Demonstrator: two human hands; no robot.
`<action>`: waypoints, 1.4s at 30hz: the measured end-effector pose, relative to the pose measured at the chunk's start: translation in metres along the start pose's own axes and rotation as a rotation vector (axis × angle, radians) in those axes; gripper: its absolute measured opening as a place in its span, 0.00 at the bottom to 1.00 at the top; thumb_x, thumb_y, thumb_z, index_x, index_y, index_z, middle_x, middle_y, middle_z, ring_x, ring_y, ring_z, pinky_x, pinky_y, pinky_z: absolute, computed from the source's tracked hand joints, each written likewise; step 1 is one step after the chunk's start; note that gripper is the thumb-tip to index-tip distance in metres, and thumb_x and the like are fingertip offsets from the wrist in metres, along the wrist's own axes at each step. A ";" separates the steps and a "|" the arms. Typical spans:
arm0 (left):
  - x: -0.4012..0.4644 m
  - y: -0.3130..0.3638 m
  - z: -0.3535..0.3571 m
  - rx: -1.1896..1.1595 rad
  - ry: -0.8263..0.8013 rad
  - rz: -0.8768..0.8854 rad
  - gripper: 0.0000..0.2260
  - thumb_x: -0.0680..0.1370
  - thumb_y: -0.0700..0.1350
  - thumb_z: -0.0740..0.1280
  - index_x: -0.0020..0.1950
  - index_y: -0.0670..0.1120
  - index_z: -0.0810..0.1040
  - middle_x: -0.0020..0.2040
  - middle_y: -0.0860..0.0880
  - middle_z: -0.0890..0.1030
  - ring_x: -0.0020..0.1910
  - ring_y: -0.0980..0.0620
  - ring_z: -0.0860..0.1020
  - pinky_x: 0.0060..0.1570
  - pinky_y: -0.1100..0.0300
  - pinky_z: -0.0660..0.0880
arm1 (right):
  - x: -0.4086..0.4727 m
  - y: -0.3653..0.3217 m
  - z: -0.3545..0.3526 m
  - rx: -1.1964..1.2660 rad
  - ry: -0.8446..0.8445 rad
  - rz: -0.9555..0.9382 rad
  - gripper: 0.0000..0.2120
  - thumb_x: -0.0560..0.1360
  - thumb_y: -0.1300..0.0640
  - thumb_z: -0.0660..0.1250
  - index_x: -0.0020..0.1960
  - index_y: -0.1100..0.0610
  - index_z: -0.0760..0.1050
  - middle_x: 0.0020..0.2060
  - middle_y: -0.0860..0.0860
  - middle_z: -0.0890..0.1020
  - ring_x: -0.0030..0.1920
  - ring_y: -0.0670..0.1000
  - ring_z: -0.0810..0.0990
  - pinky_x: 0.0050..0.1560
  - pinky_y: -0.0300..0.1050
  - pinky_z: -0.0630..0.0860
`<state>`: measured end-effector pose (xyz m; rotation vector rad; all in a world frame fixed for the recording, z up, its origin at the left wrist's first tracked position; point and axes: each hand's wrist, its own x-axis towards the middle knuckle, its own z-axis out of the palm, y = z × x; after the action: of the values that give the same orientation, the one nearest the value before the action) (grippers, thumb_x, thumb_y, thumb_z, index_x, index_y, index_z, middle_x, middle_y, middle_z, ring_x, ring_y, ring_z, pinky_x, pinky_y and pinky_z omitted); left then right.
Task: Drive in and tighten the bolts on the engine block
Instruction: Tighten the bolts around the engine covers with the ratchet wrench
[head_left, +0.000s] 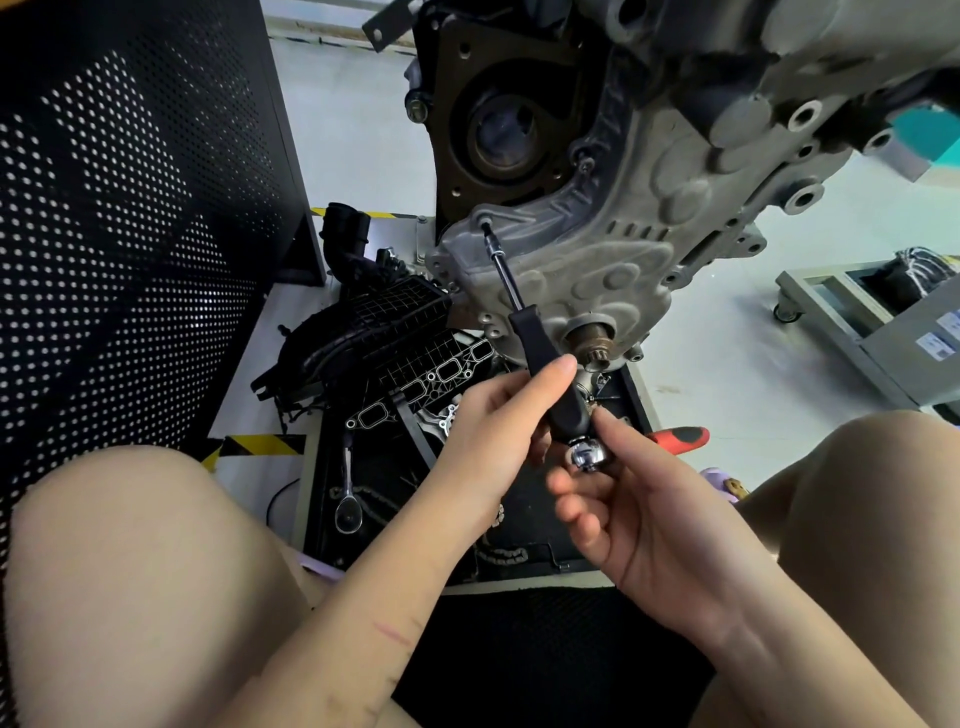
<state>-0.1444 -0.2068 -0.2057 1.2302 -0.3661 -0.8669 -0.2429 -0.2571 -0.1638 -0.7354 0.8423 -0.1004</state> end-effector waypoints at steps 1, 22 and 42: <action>0.000 0.000 0.000 0.003 0.004 -0.001 0.15 0.74 0.49 0.66 0.27 0.48 0.77 0.26 0.53 0.77 0.27 0.57 0.72 0.28 0.69 0.68 | 0.000 0.000 0.001 -0.019 0.006 -0.014 0.18 0.62 0.48 0.64 0.24 0.62 0.79 0.23 0.56 0.78 0.19 0.47 0.76 0.18 0.32 0.71; 0.000 0.002 -0.002 -0.046 -0.116 -0.033 0.13 0.66 0.56 0.70 0.32 0.46 0.80 0.28 0.51 0.77 0.25 0.57 0.72 0.25 0.67 0.68 | 0.000 -0.001 -0.003 -0.137 0.004 -0.163 0.17 0.63 0.48 0.64 0.27 0.60 0.81 0.23 0.56 0.79 0.19 0.47 0.76 0.18 0.32 0.70; 0.002 -0.009 -0.003 0.104 0.046 0.063 0.14 0.67 0.55 0.67 0.33 0.44 0.77 0.26 0.48 0.70 0.26 0.54 0.68 0.28 0.63 0.65 | 0.000 0.008 -0.005 -0.824 0.173 -0.722 0.04 0.72 0.53 0.65 0.41 0.53 0.74 0.26 0.45 0.80 0.24 0.50 0.78 0.24 0.39 0.75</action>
<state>-0.1448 -0.2071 -0.2153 1.3258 -0.4153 -0.7718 -0.2483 -0.2536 -0.1708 -1.8119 0.7346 -0.4837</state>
